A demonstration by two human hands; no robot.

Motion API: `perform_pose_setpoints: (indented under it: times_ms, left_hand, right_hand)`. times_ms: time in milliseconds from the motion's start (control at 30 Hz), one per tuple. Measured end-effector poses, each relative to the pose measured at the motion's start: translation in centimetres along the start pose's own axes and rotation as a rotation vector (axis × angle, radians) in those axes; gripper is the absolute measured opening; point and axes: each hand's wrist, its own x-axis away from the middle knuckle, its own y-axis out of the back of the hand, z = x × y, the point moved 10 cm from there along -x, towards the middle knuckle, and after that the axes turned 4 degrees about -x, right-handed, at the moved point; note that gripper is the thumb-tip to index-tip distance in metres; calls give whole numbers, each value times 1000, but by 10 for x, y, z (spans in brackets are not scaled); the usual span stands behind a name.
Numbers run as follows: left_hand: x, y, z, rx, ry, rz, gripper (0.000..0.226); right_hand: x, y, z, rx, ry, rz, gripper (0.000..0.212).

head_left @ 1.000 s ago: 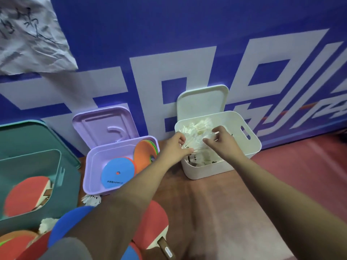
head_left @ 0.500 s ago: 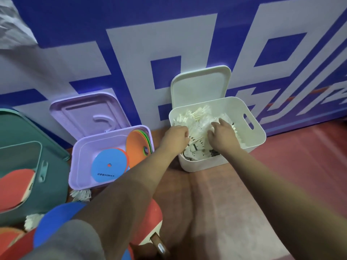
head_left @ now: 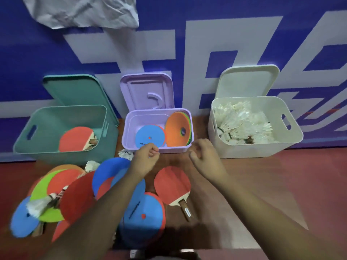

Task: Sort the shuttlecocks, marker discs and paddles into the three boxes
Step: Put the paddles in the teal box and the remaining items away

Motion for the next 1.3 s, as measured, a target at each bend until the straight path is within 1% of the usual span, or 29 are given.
perform_pose_setpoints:
  times_ms: [67, 133, 233, 333, 400, 467, 500, 567, 600, 667, 733, 800, 833, 900, 933, 1033, 1100, 1167, 1200, 1233, 1267, 1300]
  left_hand:
    - [30, 8, 46, -20, 78, -8, 14]
    - [56, 9, 79, -60, 103, 6, 16]
    - [86, -9, 116, -174, 107, 130, 15]
    - [104, -27, 141, -326, 77, 239, 34]
    - [112, -31, 149, -449, 52, 264, 41]
    - [114, -37, 154, -621, -20, 309, 50]
    - [115, -40, 157, -688, -59, 332, 53]
    - [116, -44, 158, -762, -129, 342, 50]
    - [115, -43, 158, -785, -158, 321, 47]
    - [111, -43, 158, -850, -195, 283, 49]
    - [106, -43, 159, -857, -227, 277, 59]
    - [103, -45, 163, -854, -255, 306, 63]
    - [102, -45, 163, -853, -283, 305, 59]
    - [102, -38, 155, -823, -363, 252, 35]
    - [103, -32, 148, -781, -404, 209, 28]
    - [106, -4, 125, -658, -510, 49, 30]
    - [106, 9, 113, -604, -537, -21, 31]
    - [106, 14, 102, -540, -550, -12, 35]
    - [107, 15, 95, -504, -569, 2, 36]
    - [108, 14, 89, -474, -599, 14, 37]
    - [110, 12, 86, -450, -627, 35, 36]
    - [112, 11, 84, -430, -649, 54, 34]
  right_hand:
    - [15, -49, -14, 14, -104, 108, 30]
    - [34, -94, -39, 76, -252, 232, 36]
    - [70, -145, -83, 182, -482, 382, 47]
    - [108, -175, -129, 241, -694, 461, 65]
    - [129, -191, -151, 224, -779, 474, 74]
    - [139, -192, -143, 265, -797, 443, 77]
    - [139, -190, -139, 342, -775, 397, 73]
    - [128, -180, -112, 533, -669, 291, 61]
    - [121, -184, -98, 563, -599, 268, 57]
    - [111, -208, -77, 456, -501, 309, 52]
    - [113, -236, -70, 320, -522, 399, 58]
    - [117, -252, -69, 256, -552, 427, 61]
    - [115, -253, -66, 238, -547, 405, 59]
    - [109, -249, -59, 202, -526, 332, 51]
    - [104, -245, -57, 135, -531, 278, 49]
    - [98, -238, -47, -204, -688, 173, 56]
    - [89, -237, -36, -320, -685, 149, 62]
    - [81, -242, -24, -492, -699, 145, 64]
    - [80, -246, -20, -606, -738, 141, 61]
    - [79, -246, -12, -708, -776, 136, 49]
    - [77, -245, -7, -798, -802, 126, 32]
    - [75, -243, -2, -838, -816, 122, 16]
